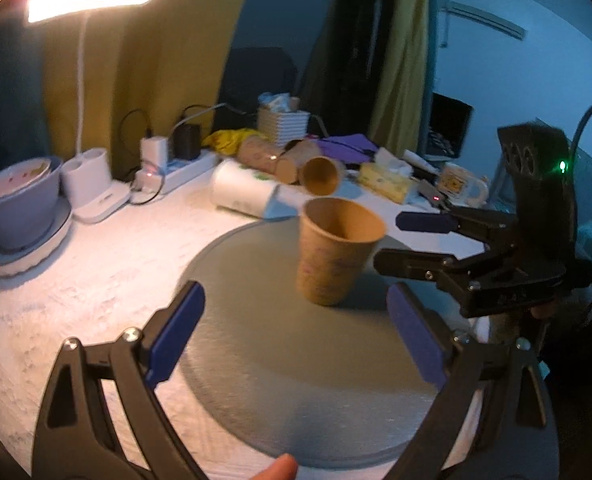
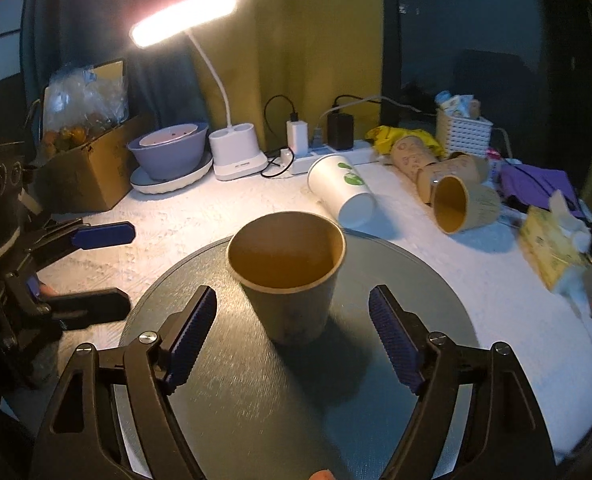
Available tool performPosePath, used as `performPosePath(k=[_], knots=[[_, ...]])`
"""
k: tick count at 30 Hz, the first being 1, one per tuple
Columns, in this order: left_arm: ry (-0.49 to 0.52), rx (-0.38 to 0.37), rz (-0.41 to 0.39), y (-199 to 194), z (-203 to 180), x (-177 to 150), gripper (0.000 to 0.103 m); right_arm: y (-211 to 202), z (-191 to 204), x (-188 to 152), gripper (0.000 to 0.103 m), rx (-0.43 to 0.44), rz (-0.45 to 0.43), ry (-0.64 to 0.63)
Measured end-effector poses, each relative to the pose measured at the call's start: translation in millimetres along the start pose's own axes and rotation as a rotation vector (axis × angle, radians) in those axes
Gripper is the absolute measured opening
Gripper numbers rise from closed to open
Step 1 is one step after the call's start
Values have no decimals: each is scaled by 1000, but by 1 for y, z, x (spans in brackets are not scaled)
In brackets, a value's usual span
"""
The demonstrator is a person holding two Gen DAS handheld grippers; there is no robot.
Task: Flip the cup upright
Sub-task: 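Open the left gripper and withdraw it from the upright cup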
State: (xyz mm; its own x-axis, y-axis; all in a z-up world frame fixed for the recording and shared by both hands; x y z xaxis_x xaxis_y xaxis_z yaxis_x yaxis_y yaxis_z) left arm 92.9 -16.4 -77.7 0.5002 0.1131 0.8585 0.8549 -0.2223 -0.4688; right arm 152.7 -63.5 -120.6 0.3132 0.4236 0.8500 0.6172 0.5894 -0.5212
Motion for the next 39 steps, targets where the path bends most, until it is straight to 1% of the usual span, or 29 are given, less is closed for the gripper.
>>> performPosePath(k=[5,11,17,19,24,28,34,37,39], knots=[[80,-31,-19,-6,-31,1,94,-29,-4,-5,81,-46,-26,33],[87,-62,-78,-18,-48,13,94,-61,-12,-2,81,-100,-70,76],[83,-26,-190,-32,-57,38,94,-96,-23,14,81,-136,-160,95],[79,-20,-209,-36,-61,46,94,-108,-25,20,81,-149,-188,93],[83,-10,-247,-47,-72,63,94,-131,-29,33,81,-170,-235,87],[71,5,-274,-57,-77,75,94,-141,-29,39,81,-176,-251,80],[44,46,-296,-74,-78,88,94,-157,-24,50,81,-188,-279,82],[54,85,-310,-82,-79,98,94,-167,-23,55,81,-192,-293,87],[60,88,-317,-86,-81,106,94,-171,-24,59,81,-198,-298,94]])
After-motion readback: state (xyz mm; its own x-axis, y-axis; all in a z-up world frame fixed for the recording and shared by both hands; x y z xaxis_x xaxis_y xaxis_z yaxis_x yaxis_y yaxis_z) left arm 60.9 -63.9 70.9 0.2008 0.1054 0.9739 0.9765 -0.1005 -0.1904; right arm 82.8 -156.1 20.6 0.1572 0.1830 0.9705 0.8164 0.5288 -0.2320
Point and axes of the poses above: each gripper's, at about its wrist camera, not at the fingertips, and y roughly the way its jaws point, z to its left, x to its top, the point moved 10 cm from there along y, roughly the way its jaws point, and after that the axes turned 5 degrees about -x, right-handed, at the moved point
